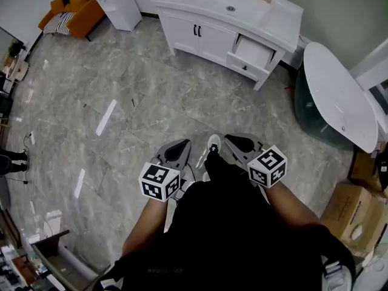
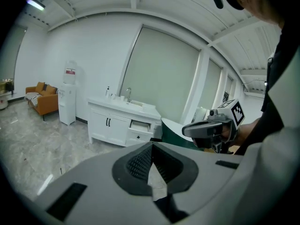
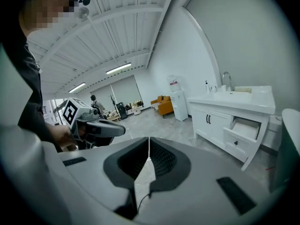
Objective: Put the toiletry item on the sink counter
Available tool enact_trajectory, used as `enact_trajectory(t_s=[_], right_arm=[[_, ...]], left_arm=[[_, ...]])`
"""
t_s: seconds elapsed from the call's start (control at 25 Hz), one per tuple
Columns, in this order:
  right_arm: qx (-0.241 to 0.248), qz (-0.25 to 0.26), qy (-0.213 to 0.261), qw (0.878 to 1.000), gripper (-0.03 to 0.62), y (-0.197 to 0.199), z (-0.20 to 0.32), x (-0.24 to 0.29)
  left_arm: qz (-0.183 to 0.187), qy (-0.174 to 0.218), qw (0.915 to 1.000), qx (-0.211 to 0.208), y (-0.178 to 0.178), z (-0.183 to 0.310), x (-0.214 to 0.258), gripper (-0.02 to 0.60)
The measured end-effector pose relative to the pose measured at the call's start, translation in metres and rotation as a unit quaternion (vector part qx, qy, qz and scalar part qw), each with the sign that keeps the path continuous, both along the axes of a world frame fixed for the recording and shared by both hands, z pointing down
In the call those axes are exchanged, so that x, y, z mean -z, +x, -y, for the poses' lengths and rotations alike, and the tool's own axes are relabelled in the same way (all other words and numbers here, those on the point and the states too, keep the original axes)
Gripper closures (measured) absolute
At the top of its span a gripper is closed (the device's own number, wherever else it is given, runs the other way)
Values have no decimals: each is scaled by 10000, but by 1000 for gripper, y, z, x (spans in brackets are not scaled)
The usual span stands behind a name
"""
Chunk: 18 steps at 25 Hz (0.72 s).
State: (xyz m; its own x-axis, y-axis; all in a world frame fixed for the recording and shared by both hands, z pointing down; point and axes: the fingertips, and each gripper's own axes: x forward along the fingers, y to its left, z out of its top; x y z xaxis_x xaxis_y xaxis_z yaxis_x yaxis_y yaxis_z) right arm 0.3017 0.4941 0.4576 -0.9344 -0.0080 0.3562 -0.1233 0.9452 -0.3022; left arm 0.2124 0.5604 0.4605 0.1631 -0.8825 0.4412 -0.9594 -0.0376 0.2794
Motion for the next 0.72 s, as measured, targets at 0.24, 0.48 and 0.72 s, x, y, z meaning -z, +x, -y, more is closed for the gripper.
enact_trajectory(t_s=[0.24,0.48,0.72], right_arm=[[-49,89,-80,9999,589,-37,38,-1],[-232,166,-70,9996,589,-63,99,-3],[-431,201,-102,9988,589,-88,166,-2]], left_arm=[[91,-46,9999,84,-33,21,5,584],[209,-82,9997,74,-72,74,8,584],[242,28,9997,-101,-103,143,28,584]])
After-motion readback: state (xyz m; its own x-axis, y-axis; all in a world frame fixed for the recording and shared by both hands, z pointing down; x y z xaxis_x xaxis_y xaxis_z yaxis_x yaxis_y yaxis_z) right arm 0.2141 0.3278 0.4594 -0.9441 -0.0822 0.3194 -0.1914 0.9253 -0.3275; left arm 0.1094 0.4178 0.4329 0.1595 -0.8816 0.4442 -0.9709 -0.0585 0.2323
